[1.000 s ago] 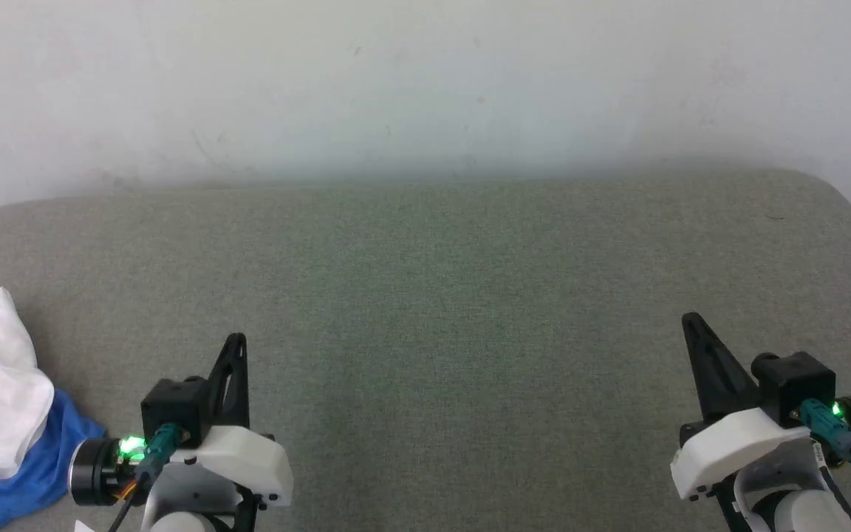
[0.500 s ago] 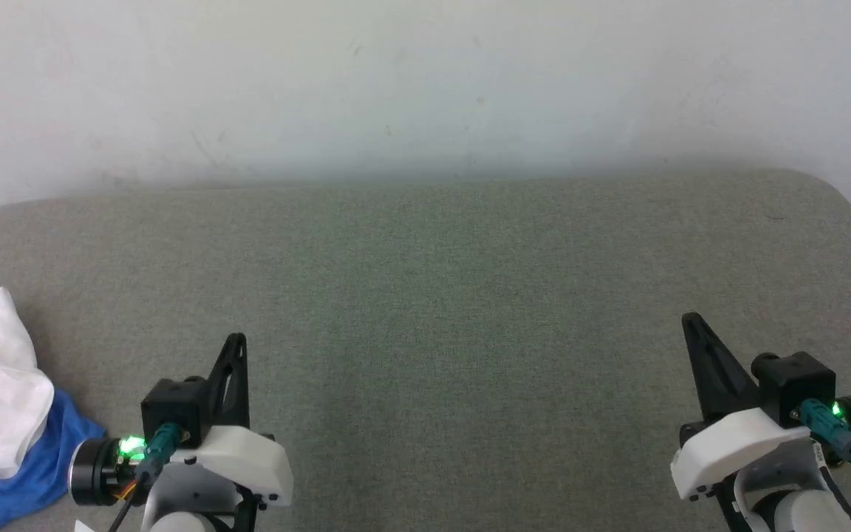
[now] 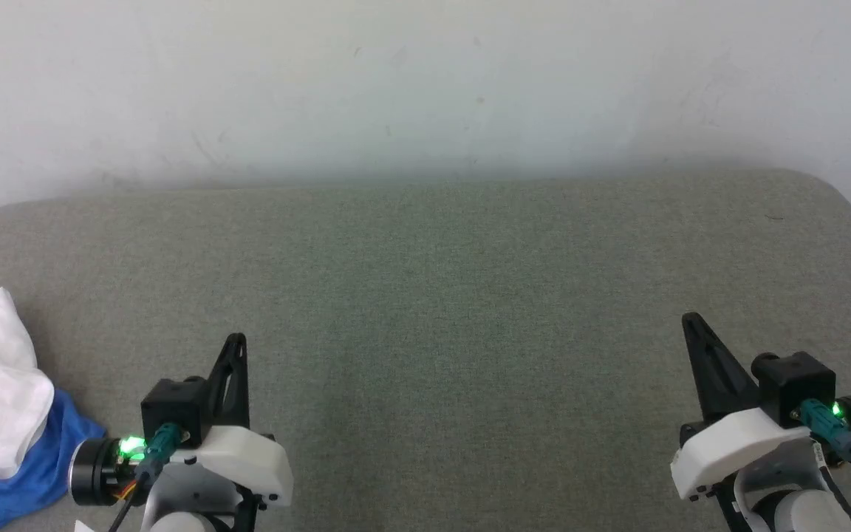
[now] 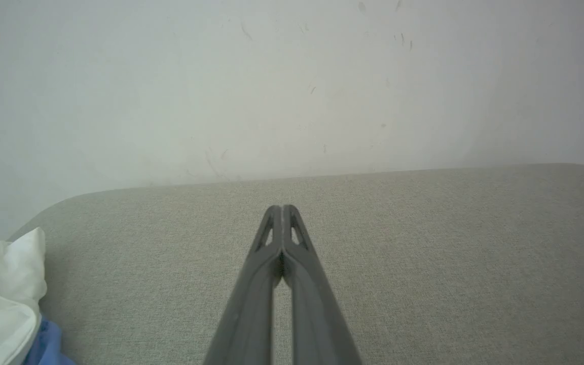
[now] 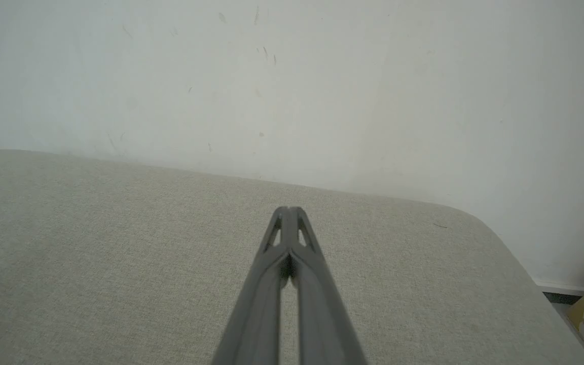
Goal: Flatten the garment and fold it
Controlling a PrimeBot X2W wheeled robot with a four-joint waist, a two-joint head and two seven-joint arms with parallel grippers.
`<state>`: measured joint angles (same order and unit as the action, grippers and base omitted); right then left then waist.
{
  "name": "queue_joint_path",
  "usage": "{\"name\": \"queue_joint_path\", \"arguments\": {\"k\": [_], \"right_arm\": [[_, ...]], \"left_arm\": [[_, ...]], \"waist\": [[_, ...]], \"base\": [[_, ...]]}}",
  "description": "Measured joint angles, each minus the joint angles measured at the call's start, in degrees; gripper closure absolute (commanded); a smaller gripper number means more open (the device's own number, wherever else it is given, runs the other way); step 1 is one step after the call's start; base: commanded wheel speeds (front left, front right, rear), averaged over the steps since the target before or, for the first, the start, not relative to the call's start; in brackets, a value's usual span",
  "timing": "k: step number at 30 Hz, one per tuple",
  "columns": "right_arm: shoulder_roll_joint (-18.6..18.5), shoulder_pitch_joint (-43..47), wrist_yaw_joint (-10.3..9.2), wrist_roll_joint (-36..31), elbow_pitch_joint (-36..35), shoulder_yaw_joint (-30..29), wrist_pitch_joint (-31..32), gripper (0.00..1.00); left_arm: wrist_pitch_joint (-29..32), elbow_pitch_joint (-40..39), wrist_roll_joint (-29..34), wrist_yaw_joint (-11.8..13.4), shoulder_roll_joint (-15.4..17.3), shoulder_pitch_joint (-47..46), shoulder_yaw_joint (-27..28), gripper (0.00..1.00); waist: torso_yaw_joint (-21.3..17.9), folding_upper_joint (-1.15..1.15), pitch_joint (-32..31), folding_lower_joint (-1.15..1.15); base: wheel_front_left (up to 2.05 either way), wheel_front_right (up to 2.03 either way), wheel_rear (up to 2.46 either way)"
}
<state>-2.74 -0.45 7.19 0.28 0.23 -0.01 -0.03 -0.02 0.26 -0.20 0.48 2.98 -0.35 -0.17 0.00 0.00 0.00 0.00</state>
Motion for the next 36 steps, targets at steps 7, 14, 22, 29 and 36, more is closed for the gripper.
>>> {"name": "queue_joint_path", "arguments": {"k": [7,14,22,29,36], "right_arm": [[0.01,-0.01,-0.07,0.01,0.02,-0.01,0.0,0.0],[0.01,-0.01,-0.08,0.02,0.27,-0.03,-0.2,0.0],[0.01,-0.01,-0.08,0.22,0.77,-0.25,-1.12,0.0],[0.01,0.0,-0.08,0.36,1.13,-0.31,-2.02,0.0],[0.01,0.0,-0.08,0.8,1.51,-0.24,-2.8,0.0]], "left_arm": [[0.0,0.02,-0.01,0.02,0.01,-0.01,-0.03,0.0],[-0.32,0.27,-0.16,0.02,0.01,-0.01,-0.24,0.0],[-1.11,0.69,-0.84,0.0,0.01,-0.02,-0.59,0.0],[-2.01,1.1,-1.85,0.0,0.01,-0.04,-0.63,0.0],[-2.82,1.4,-2.4,-0.01,0.01,-0.05,-0.14,0.0]], "waist": [[0.0,0.0,0.0,0.0],[-0.01,0.0,-0.04,0.0],[0.57,0.0,-0.25,0.0],[2.01,0.0,-0.47,0.0],[3.72,0.0,-0.64,0.0]], "base": [[0.0,0.0,0.0],[0.0,0.0,0.0],[0.0,0.0,0.0],[0.0,0.0,0.0],[0.0,0.0,0.0]]}}
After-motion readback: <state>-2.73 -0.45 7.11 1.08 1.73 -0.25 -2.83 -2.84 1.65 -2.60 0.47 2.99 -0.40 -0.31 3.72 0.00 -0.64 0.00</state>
